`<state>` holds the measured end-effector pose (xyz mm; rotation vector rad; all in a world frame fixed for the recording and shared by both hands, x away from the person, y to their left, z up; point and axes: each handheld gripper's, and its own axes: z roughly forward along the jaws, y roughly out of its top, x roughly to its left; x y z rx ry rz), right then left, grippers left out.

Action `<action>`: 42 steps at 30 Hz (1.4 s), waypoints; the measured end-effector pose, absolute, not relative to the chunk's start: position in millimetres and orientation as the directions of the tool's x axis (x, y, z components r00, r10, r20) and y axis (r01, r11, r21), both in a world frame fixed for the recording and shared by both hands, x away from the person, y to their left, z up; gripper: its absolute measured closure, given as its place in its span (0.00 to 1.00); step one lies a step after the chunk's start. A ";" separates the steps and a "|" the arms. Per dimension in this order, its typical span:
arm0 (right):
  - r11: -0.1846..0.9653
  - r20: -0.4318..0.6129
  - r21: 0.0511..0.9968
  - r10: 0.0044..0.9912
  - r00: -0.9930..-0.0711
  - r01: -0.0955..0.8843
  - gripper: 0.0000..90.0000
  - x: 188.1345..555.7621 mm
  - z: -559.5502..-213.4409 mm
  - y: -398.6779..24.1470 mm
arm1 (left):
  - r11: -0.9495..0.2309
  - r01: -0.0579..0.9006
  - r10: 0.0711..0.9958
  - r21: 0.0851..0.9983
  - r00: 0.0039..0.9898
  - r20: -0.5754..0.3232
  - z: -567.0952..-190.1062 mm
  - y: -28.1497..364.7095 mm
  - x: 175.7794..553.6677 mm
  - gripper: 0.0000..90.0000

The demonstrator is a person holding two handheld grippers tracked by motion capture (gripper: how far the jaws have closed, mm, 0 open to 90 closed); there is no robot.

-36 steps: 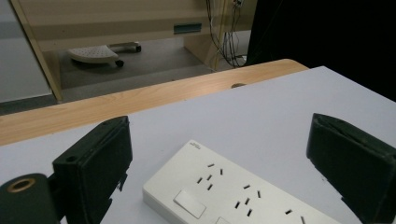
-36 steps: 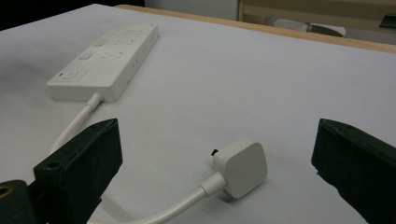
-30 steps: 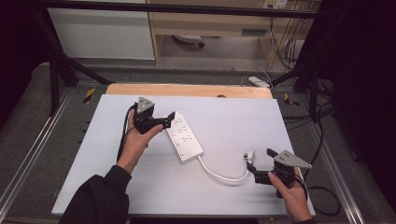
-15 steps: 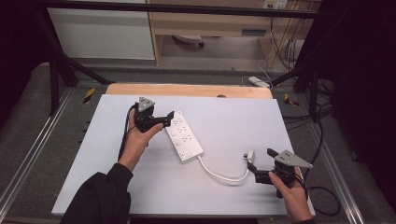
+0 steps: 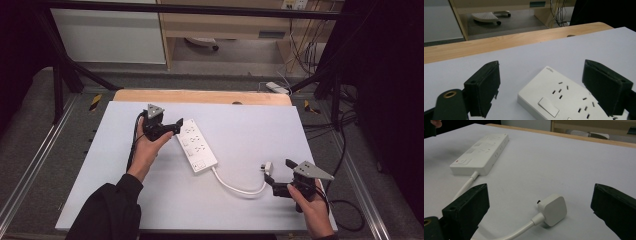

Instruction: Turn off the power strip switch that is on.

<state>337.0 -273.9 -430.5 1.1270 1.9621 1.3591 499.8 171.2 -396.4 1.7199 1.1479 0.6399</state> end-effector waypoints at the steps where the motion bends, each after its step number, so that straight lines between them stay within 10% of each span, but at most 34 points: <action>1: 0.160 0.055 0.924 0.844 -0.534 0.348 0.03 336.9 -430.4 -274.1 | -0.116 0.417 0.903 0.902 0.422 -0.079 -397.0 171.5 500.5 0.18; 42: 0.156 0.068 0.921 0.838 -0.542 0.356 0.03 337.0 -431.0 -274.5 | -0.173 0.471 0.871 0.865 0.483 -0.089 -423.5 166.4 513.5 0.94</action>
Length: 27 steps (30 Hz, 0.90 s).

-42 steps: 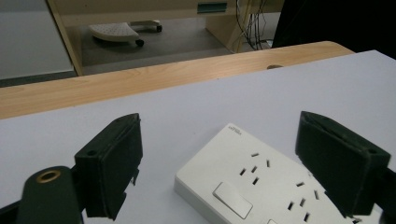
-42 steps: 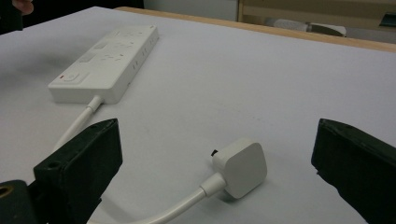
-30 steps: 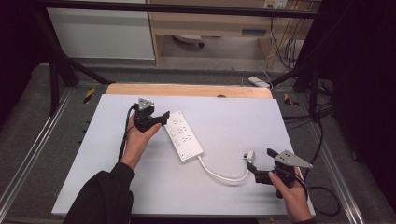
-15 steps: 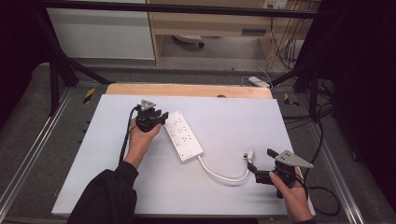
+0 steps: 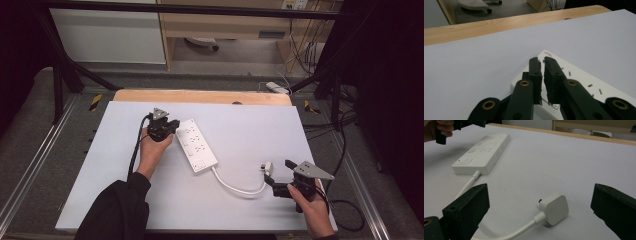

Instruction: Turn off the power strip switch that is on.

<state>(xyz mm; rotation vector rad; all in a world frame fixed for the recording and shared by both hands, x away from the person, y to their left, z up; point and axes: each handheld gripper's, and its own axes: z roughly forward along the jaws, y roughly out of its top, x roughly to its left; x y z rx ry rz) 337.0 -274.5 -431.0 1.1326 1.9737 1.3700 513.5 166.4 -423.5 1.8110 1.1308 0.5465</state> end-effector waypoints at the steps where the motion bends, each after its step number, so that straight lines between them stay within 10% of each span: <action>1: 0.155 0.068 0.921 0.838 -0.542 0.357 0.03 336.8 -431.0 -274.6 | -0.174 0.472 0.870 0.864 0.485 -0.089 -423.9 166.4 513.7 0.95; 27: 0.149 0.073 0.922 0.840 -0.537 0.358 0.03 337.3 -430.7 -277.0 | -0.199 0.500 0.861 0.843 0.499 -0.093 -436.1 161.6 518.9 1.00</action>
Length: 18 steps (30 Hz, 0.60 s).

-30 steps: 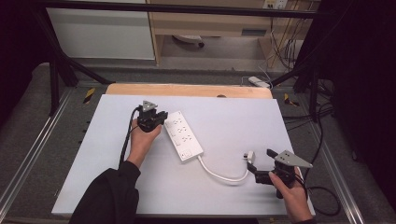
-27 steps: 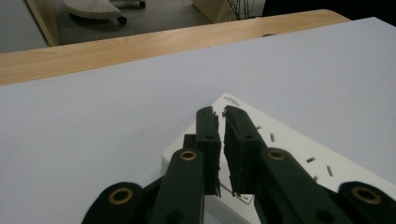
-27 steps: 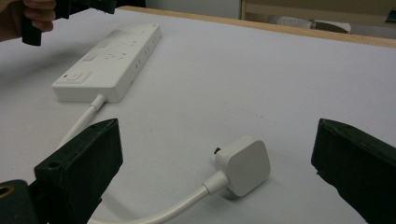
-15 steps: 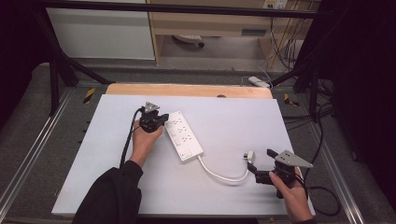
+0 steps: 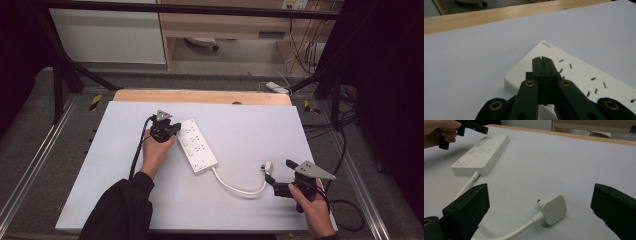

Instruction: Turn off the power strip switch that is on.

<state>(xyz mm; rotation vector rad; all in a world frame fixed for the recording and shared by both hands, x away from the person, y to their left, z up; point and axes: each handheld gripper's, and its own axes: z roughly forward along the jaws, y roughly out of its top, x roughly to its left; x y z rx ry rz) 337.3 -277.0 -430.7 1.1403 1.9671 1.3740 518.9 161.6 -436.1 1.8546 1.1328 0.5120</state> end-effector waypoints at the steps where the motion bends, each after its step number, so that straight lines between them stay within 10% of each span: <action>1: 0.149 0.073 0.922 0.840 -0.538 0.358 0.03 337.2 -430.7 -276.9 | -0.200 0.501 0.861 0.842 0.500 -0.093 -436.5 161.5 519.0 1.00; 18: 0.150 0.070 0.923 0.841 -0.537 0.355 0.03 337.5 -430.5 -277.8 | -0.211 0.508 0.861 0.835 0.501 -0.088 -440.4 160.2 518.9 1.00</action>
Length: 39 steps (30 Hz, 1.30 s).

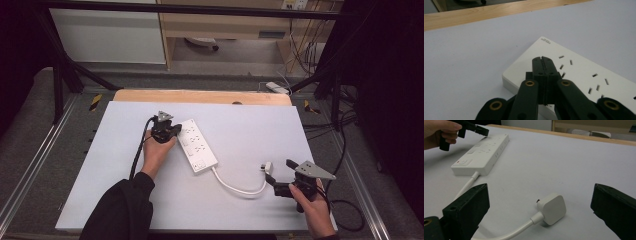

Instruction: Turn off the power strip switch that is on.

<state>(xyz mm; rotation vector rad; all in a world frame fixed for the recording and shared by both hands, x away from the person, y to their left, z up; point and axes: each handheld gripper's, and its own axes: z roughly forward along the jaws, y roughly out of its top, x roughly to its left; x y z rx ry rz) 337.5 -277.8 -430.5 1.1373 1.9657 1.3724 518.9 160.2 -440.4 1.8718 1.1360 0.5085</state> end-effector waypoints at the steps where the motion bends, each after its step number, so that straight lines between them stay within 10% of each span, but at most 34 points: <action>1: 0.150 0.070 0.923 0.841 -0.537 0.355 0.03 337.5 -430.5 -277.8 | -0.208 0.509 0.861 0.836 0.500 -0.090 -441.2 160.3 518.5 1.00; 39: 0.152 0.071 0.921 0.840 -0.538 0.358 0.03 337.0 -430.5 -277.6 | -0.198 0.496 0.861 0.845 0.500 -0.092 -444.6 166.8 515.8 1.00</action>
